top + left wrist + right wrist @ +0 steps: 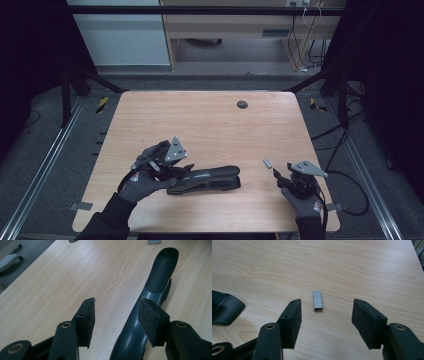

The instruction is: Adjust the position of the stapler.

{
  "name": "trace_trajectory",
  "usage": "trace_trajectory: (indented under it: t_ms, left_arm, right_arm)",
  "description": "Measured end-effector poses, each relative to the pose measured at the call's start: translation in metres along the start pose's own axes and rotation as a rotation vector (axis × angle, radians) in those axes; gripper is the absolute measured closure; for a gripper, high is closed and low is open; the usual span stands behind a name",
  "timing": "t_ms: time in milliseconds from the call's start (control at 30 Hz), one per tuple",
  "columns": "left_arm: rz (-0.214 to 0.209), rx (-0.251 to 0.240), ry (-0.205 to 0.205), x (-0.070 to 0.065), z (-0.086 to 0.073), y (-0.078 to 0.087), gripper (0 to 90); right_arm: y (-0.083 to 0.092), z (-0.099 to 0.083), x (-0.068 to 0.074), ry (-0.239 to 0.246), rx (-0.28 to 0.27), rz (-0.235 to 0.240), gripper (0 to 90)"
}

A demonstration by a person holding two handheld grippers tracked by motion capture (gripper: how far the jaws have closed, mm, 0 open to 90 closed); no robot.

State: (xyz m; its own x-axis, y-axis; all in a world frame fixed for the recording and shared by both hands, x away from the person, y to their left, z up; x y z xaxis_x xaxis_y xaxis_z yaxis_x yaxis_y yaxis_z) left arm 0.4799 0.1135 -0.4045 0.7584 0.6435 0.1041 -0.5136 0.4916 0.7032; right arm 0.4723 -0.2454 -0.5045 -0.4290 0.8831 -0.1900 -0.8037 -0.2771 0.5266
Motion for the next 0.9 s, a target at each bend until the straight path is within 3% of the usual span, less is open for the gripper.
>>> trace_trajectory:
  t_ms: [333, 900]
  left_arm:
    - [-0.071, 0.064, -0.07, -0.017, 0.007, -0.016, 47.2]
    - [-0.148, 0.182, -0.171, -0.029, 0.007, -0.039, 43.5]
  right_arm:
    - [0.001, 0.0, -0.002, 0.001, -0.003, 0.0, 41.5]
    - [-0.001, -0.002, -0.002, -0.003, 0.007, 0.011, 41.5]
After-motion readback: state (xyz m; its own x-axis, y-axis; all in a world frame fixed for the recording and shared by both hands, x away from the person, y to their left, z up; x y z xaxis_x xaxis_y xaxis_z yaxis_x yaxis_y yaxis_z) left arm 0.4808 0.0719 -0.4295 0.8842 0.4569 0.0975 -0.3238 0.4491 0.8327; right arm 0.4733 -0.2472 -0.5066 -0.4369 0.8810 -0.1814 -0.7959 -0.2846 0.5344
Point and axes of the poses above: each handheld gripper's, and its own axes: y roughly backward along the jaws, z roughly out of its top, x roughly to its left, the point moved 5 cm from there along -y, roughly forward along the jaws, and after that the axes turned 12 degrees about y, right-handed, at the moved point
